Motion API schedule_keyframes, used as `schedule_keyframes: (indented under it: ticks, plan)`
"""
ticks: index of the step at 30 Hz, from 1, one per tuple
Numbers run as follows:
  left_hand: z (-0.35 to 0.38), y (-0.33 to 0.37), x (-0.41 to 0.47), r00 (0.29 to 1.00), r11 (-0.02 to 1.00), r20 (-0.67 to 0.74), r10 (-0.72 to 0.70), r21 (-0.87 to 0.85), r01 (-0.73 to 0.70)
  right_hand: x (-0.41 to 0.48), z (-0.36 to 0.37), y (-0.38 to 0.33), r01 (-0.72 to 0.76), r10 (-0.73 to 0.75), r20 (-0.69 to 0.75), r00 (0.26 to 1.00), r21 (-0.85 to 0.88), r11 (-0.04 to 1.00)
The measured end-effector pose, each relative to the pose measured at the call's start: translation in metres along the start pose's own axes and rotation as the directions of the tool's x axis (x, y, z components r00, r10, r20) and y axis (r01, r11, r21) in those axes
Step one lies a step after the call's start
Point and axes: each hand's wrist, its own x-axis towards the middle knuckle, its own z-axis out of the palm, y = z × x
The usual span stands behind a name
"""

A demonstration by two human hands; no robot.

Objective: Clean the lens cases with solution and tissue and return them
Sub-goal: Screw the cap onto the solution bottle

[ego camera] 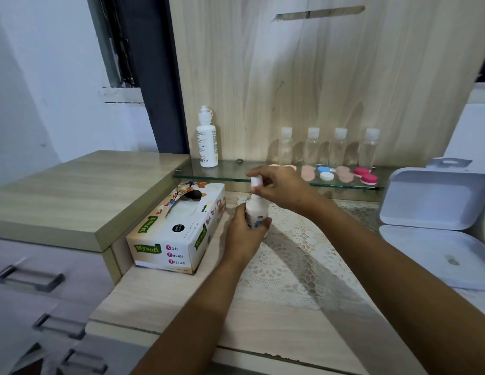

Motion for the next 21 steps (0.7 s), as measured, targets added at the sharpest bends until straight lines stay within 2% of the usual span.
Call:
schedule_keyframes:
  ticks: [4, 10, 13, 15, 18, 21]
  plan:
    - [0.000, -0.001, 0.001, 1.000, 1.000, 0.001, 0.007, 0.002, -0.007, -0.002, 0.002, 0.003, -0.026, 0.026, 0.002, 1.000, -0.028, 0.999]
    - [0.000, -0.004, 0.002, 1.000, 0.999, 0.009, -0.013, -0.030, 0.013, 0.007, 0.014, 0.003, -0.103, 0.090, -0.078, 0.993, -0.178, 0.979]
    - [0.001, -0.005, 0.003, 1.000, 0.999, 0.006, -0.009, -0.033, 0.009, 0.010, 0.014, 0.000, -0.113, 0.105, -0.045, 0.993, -0.253, 0.961]
    - [0.001, -0.005, 0.003, 1.000, 0.999, 0.010, -0.011, -0.035, 0.011, 0.010, 0.008, -0.003, -0.098, 0.102, 0.013, 0.995, -0.204, 0.974]
    - [0.001, -0.006, 0.004, 1.000, 1.000, 0.016, -0.004, -0.026, 0.005, 0.009, -0.003, -0.003, -0.108, 0.108, 0.122, 0.987, -0.007, 0.994]
    - [0.001, -0.007, 0.004, 1.000, 1.000, 0.009, 0.001, -0.016, -0.001, 0.007, -0.006, -0.002, -0.083, 0.086, 0.154, 0.984, -0.028, 0.996]
